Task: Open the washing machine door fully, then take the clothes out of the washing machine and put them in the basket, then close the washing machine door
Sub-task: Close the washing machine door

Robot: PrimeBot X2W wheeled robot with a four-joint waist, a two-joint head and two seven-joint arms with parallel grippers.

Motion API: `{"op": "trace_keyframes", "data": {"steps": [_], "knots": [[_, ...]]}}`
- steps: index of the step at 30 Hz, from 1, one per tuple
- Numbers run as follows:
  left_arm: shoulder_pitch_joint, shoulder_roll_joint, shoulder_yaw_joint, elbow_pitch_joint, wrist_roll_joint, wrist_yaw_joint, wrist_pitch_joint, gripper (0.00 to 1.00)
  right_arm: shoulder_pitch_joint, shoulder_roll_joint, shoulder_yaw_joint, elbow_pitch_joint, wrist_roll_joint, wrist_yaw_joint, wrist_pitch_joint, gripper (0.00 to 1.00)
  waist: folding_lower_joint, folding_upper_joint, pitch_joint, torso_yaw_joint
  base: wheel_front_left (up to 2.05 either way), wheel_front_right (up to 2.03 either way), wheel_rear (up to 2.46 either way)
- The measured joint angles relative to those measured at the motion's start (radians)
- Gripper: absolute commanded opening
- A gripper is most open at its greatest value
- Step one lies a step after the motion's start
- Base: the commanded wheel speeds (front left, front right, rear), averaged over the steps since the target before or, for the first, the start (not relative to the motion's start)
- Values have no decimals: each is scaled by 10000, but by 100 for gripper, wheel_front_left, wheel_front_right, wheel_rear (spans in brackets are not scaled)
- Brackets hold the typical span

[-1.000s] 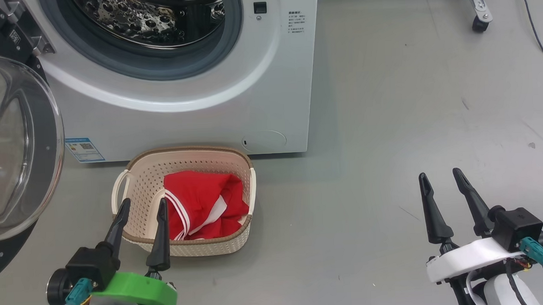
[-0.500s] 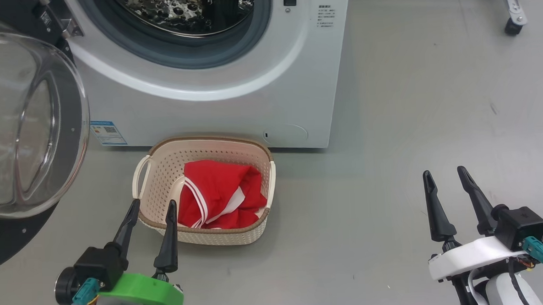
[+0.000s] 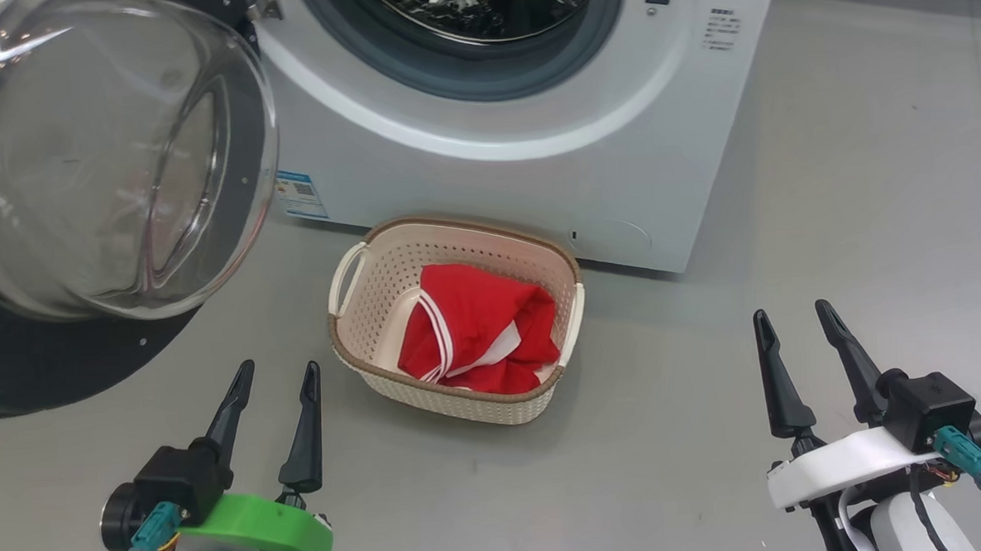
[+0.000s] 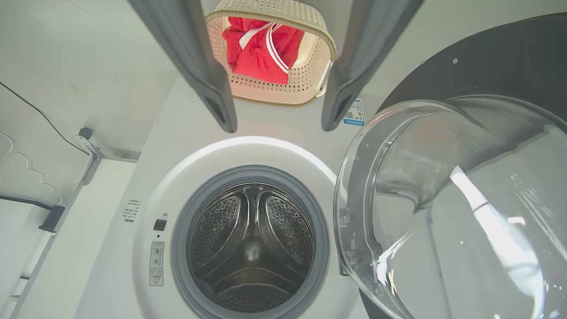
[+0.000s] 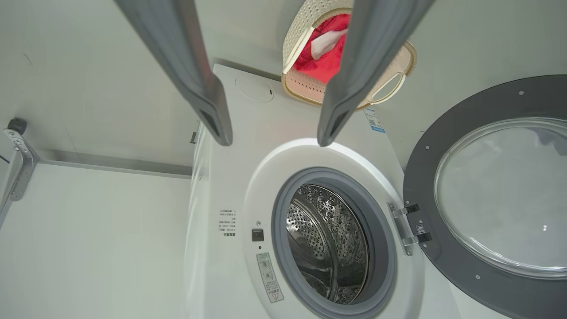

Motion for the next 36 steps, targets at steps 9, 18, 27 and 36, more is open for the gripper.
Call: {"op": "trace_keyframes", "data": {"steps": [9,18,27,36], "knots": [[0,0,-52,46,-31,0,0,100,-16,-40,119,31,0,0,0,100,0,0,-9,1203,0,0,0],[1,0,-46,92,-61,0,0,100,-16,-36,228,142,2,0,0,100,0,0,-135,2168,0,0,0],[6,0,42,82,-63,4,0,100,-14,-27,330,161,15,0,0,100,0,0,-278,2766,0,0,0],[22,-6,474,-92,-132,88,0,100,-45,-15,723,240,19,0,0,100,0,0,-295,3080,0,0,0]]}}
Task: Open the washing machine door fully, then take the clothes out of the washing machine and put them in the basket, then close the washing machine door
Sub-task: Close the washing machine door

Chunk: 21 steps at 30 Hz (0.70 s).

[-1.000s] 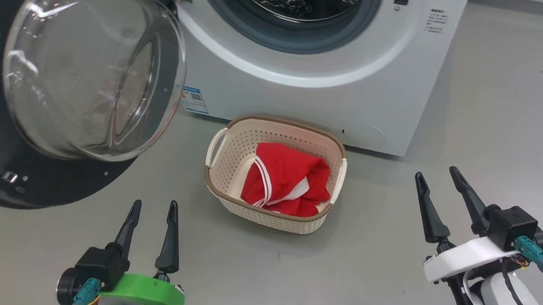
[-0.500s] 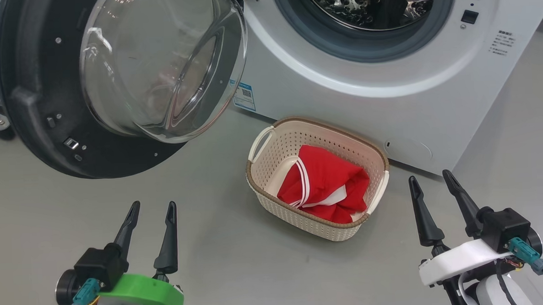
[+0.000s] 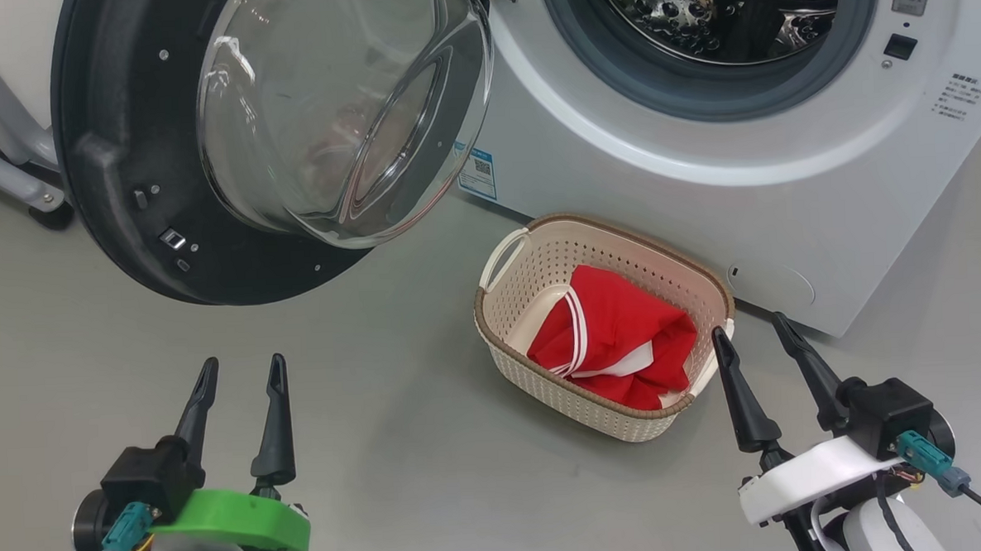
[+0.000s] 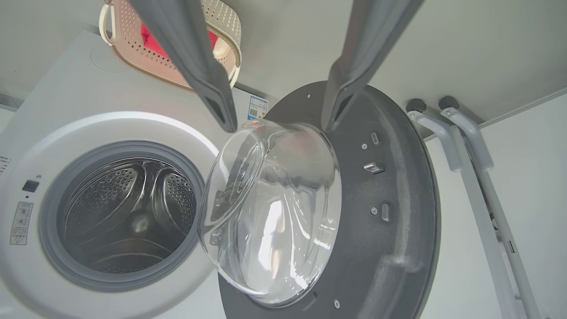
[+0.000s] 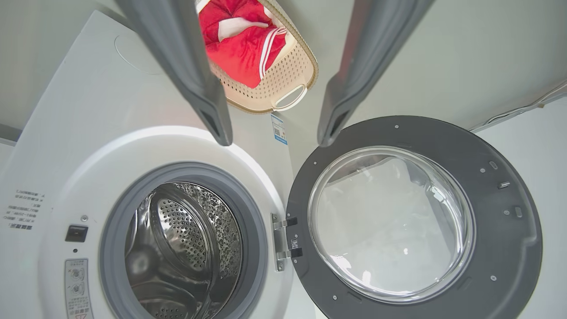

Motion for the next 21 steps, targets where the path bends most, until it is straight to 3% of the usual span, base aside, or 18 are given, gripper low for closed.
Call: {"op": "trace_keyframes", "data": {"steps": [21], "knots": [[113,-2,100,-263,-75,61,0,100,-283,-81,88,150,96,0,0,100,0,0,132,49,0,0,0]]}}
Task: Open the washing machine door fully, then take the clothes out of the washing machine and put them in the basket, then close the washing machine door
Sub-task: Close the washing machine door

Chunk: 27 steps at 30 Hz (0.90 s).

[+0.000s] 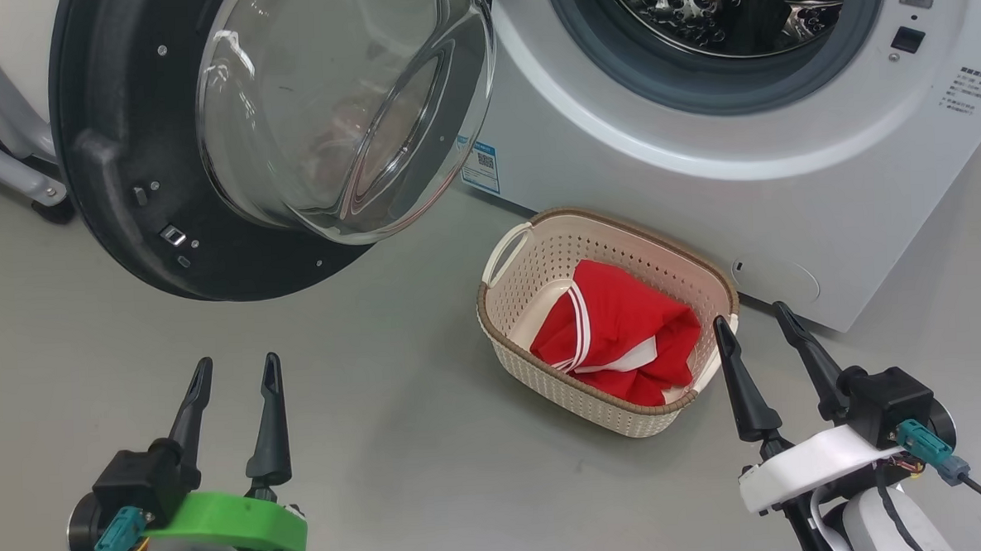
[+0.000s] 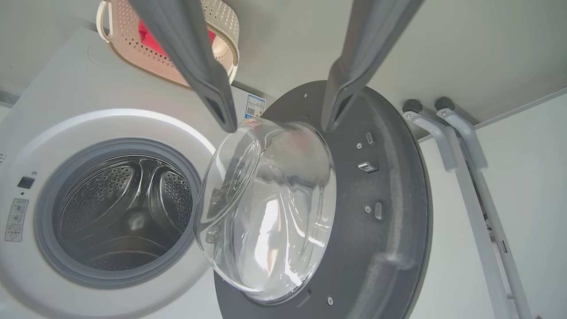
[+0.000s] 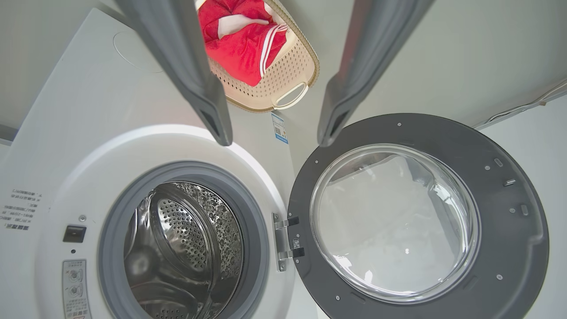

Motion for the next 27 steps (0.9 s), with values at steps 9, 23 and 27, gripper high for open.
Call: {"op": "trace_keyframes", "data": {"steps": [9,23,27], "knots": [[11,0,4,-12,0,0,0,100,-4,0,-13,50,96,0,0,100,0,0,-46,-24,0,0,0],[35,0,2,-8,2,0,0,100,-4,2,-42,71,107,0,0,100,0,0,-77,-48,0,0,0],[38,0,-4,-2,4,0,0,0,-2,2,-77,63,107,0,0,100,0,0,-47,-48,0,0,0]]}}
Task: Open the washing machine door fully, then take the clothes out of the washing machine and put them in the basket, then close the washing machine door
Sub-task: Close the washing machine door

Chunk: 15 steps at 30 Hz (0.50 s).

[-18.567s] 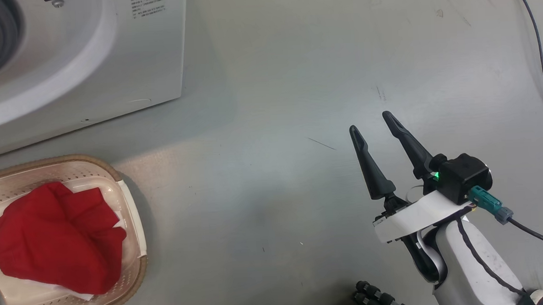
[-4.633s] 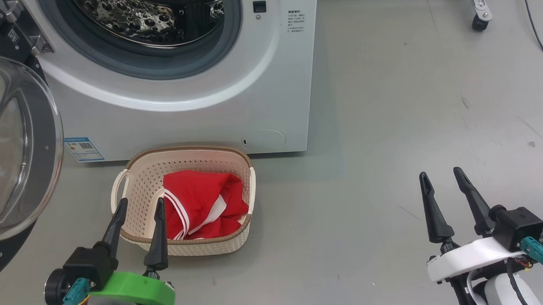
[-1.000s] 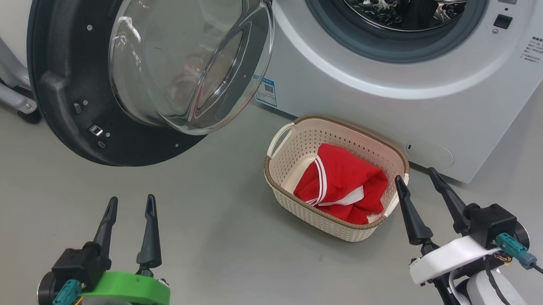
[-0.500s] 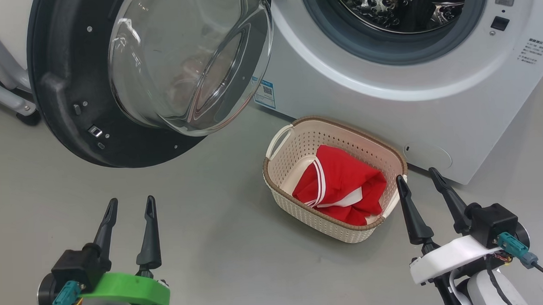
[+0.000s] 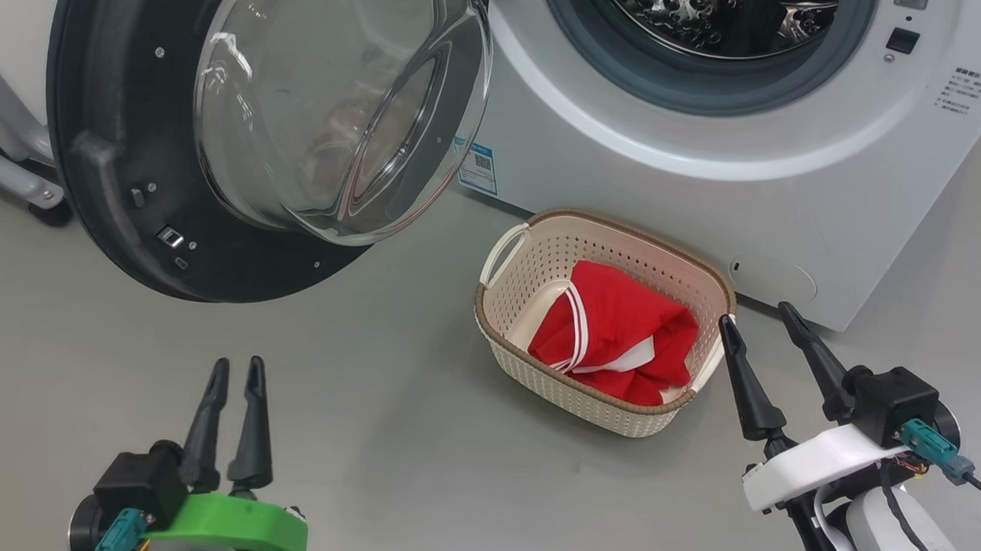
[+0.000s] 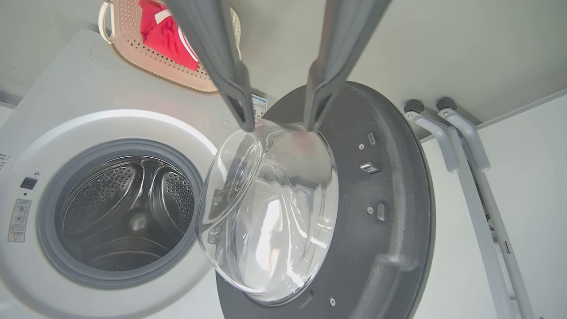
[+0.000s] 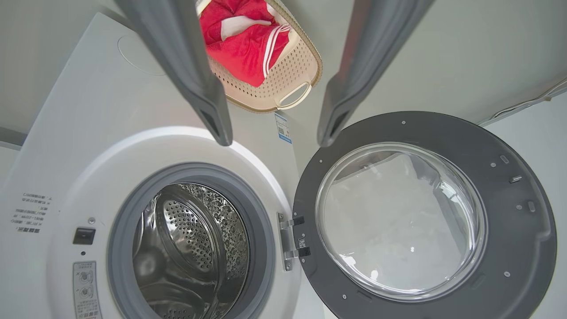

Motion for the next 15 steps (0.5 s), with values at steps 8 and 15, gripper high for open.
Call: {"op": "trace_keyframes", "data": {"steps": [8,15], "knots": [[-34,-8,690,-541,-261,-2,0,0,-86,-67,144,-226,-155,0,0,100,0,0,338,-30,0,0,0],[-740,974,1870,-1329,-221,-2,-4,0,-332,-249,251,-483,-334,0,6,100,0,0,800,-246,0,0,0]]}}
